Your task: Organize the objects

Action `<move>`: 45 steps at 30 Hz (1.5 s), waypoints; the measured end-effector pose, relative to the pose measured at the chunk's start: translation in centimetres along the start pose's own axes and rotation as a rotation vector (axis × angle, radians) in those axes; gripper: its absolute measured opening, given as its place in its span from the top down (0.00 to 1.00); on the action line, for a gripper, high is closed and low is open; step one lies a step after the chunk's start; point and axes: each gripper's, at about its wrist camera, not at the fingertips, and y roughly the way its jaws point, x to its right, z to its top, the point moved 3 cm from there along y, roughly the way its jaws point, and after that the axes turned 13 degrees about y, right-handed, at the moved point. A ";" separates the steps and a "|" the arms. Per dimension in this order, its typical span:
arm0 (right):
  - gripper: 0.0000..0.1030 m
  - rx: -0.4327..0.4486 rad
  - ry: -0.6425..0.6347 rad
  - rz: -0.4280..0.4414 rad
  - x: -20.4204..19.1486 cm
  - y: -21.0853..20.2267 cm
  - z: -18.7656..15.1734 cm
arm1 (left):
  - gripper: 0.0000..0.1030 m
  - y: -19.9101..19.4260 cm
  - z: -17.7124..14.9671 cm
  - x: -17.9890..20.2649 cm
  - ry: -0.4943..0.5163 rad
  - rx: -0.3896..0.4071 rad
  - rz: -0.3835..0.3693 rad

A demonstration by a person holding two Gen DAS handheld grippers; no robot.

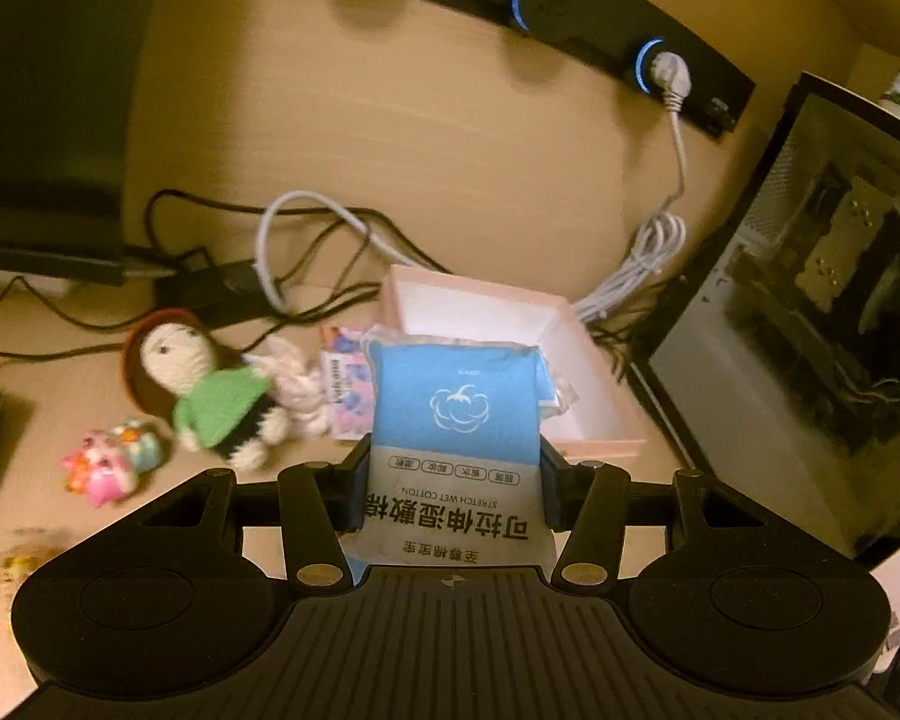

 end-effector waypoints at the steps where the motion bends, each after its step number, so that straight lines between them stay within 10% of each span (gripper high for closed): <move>1: 0.77 -0.002 0.002 0.007 0.3 0.0 -0.2 | 0.46 0.2 -0.3 0.3 0.008 -0.009 -0.003; 5: 0.46 -0.030 -0.017 0.076 -0.6 0.9 -0.6 | 0.46 0.6 -3.1 -0.1 -0.010 -0.099 0.006; 7: 0.46 -0.048 -0.095 0.089 -2.1 2.4 -0.6 | 0.46 0.5 -4.7 -0.9 -0.049 -0.141 0.016; 12: 0.45 0.084 -0.378 -0.156 -2.4 6.6 1.1 | 0.46 -1.8 -7.6 -3.5 -0.111 -0.176 0.073; 14: 0.45 0.096 -0.302 -0.198 -0.9 7.2 2.9 | 0.46 -2.8 -8.4 -4.4 -0.140 -0.176 0.099; 18: 0.14 0.045 0.003 0.050 0.7 5.5 4.8 | 0.46 -4.2 -10.1 -6.3 -0.202 -0.191 0.143; 29: 0.27 -0.042 -0.204 0.142 -4.6 11.8 3.5 | 0.46 -5.7 -12.7 -6.9 -0.227 -0.243 0.177; 36: 0.32 -0.053 -0.191 0.182 -4.9 8.2 2.7 | 0.46 -4.7 -12.8 -6.2 -0.207 -0.260 0.153; 45: 0.32 0.080 -0.046 0.161 -0.9 -0.8 3.7 | 0.46 -0.4 -0.6 -1.9 -0.044 -0.030 0.075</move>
